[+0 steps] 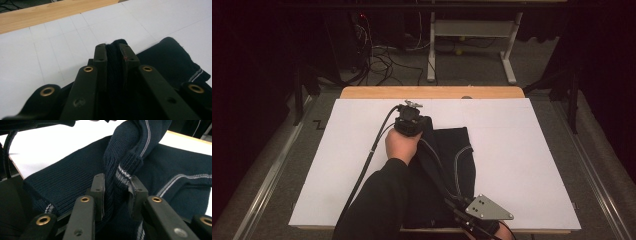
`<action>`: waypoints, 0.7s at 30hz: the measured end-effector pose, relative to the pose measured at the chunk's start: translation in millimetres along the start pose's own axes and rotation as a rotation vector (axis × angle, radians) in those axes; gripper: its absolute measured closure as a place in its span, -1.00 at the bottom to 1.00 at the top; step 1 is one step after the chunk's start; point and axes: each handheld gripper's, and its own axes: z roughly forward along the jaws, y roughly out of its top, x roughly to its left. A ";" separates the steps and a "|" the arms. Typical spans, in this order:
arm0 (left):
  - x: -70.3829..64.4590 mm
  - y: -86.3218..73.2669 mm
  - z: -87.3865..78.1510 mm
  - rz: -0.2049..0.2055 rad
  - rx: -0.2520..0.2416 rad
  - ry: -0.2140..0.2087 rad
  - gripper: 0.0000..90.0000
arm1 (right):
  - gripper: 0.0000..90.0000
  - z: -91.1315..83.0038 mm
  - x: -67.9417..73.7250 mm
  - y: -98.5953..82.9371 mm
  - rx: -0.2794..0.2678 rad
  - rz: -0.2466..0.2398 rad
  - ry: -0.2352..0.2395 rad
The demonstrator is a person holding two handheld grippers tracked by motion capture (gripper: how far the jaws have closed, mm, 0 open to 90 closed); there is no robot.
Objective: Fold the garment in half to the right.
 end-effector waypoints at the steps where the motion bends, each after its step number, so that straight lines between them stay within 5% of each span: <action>1: -1.6 0.7 1.5 0.001 0.004 0.000 0.65 | 0.57 -0.8 -0.3 -0.5 -0.001 0.001 0.001; 21: -21.9 8.4 21.4 0.012 0.027 -0.022 0.65 | 0.53 -5.0 -9.7 -12.8 0.085 0.009 -0.025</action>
